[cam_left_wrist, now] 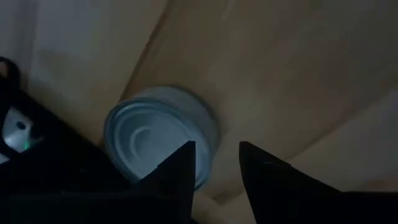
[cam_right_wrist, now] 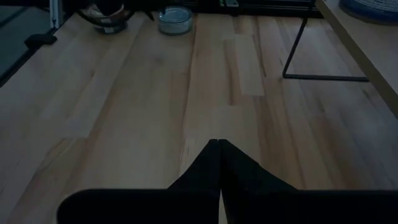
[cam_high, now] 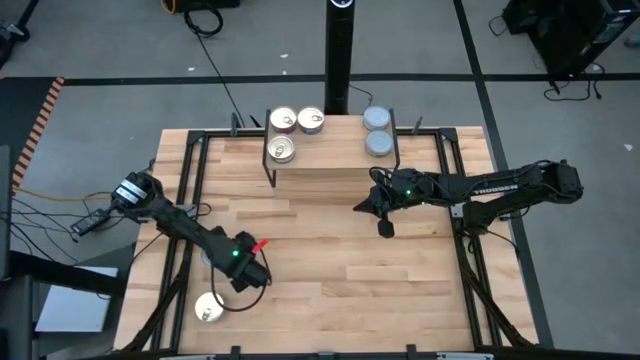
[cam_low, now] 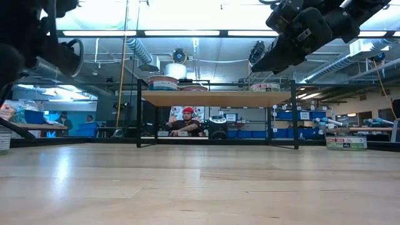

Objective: Stack canned seafood by type on shelf
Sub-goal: Put the bottom green tuna can on the shelf

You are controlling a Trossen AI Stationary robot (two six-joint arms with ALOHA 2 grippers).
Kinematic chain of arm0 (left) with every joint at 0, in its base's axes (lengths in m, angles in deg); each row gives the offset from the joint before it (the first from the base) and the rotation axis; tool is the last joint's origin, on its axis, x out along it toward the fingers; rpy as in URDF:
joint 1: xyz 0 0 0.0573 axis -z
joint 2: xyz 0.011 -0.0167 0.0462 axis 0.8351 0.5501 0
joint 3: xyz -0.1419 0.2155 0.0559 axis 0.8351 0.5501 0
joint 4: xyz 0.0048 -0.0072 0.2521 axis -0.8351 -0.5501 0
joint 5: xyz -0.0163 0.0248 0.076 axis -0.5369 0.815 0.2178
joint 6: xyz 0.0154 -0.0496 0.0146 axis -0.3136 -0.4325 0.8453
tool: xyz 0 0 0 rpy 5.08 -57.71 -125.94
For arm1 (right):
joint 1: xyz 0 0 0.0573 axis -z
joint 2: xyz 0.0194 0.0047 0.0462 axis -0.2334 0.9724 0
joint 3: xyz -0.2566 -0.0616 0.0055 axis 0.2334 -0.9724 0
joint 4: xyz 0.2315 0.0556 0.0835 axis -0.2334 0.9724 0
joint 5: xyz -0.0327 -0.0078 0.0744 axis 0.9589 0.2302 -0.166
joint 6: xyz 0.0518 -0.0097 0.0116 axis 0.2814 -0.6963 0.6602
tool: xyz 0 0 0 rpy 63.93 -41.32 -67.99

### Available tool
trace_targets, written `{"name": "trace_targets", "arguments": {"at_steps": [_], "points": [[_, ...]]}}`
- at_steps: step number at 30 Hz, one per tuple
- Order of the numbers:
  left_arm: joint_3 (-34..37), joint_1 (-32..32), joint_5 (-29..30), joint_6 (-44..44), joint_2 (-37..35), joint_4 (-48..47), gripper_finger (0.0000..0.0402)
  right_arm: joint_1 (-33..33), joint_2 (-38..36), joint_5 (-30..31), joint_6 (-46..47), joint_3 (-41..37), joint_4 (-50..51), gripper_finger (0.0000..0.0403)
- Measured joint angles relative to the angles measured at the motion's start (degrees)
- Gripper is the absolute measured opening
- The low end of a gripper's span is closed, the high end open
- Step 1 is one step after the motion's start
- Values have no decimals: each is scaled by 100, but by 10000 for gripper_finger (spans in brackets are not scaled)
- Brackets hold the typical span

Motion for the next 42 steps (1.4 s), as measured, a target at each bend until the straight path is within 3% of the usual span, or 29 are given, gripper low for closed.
{"name": "trace_targets", "arguments": {"at_steps": [12, 21, 25, 32, 42], "points": [[506, -1, -435, 61, 0, 333, 129, 0, 0, 0, 2, 0, 77, 9], [546, 3, -451, 119, -12, 633, 124, 0, 0, 0, 4, 0, 80, 9], [638, 29, -479, 131, -26, 625, 101, 0, 0, 0, 4, 0, 80, 9], [629, 32, -555, 353, -22, 614, 10, 0, 0, 0, -2, 0, 75, 9], [86, 22, 200, 1041, 15, 960, 2, 0, 0, 0, -59, 0, 107, 9]]}}
